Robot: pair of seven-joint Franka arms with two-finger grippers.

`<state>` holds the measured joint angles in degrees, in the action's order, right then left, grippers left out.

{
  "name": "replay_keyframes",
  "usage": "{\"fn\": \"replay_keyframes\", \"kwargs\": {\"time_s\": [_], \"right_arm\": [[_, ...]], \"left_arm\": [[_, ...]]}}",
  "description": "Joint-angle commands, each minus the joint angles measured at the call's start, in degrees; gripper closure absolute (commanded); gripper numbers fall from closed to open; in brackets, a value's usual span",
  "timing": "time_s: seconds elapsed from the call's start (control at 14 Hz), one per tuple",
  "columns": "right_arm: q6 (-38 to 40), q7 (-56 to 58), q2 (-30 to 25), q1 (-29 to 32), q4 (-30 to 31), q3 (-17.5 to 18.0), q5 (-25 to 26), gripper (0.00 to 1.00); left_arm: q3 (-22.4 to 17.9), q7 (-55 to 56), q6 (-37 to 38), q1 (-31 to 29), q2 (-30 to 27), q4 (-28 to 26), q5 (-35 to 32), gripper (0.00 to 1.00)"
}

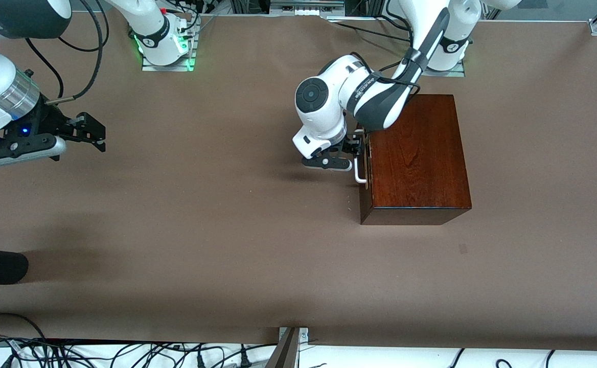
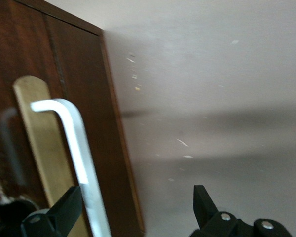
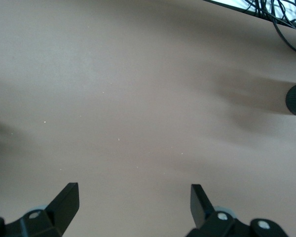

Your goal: Open drawer, take yellow block, close drawer

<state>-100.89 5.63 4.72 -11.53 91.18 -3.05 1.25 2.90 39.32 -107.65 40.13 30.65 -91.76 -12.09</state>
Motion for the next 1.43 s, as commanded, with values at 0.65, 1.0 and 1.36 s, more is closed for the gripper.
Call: {"fn": "replay_keyframes", "kwargs": {"time_s": [0.65, 1.0, 1.36], "right_arm": [[0.17, -0.36, -0.41, 0.02, -0.39, 0.5, 0.16, 0.0], [-0.54, -0.36, -0.33, 0.02, -0.38, 0.33, 0.16, 0.0], [-0.71, -0.36, -0.15, 0.1, -0.38, 0.42, 0.25, 0.0]], "left_arm": [[-0.52, 7.96, -1.34, 2.93, 3.88, -1.5, -8.39, 0.0], [-0.35, 10.59, -4.67, 3.11, 4.5, -1.24, -7.78, 0.0], [-0.35, 12.79, -12.22, 4.6, 5.64, 0.43, -0.51, 0.0]]}}
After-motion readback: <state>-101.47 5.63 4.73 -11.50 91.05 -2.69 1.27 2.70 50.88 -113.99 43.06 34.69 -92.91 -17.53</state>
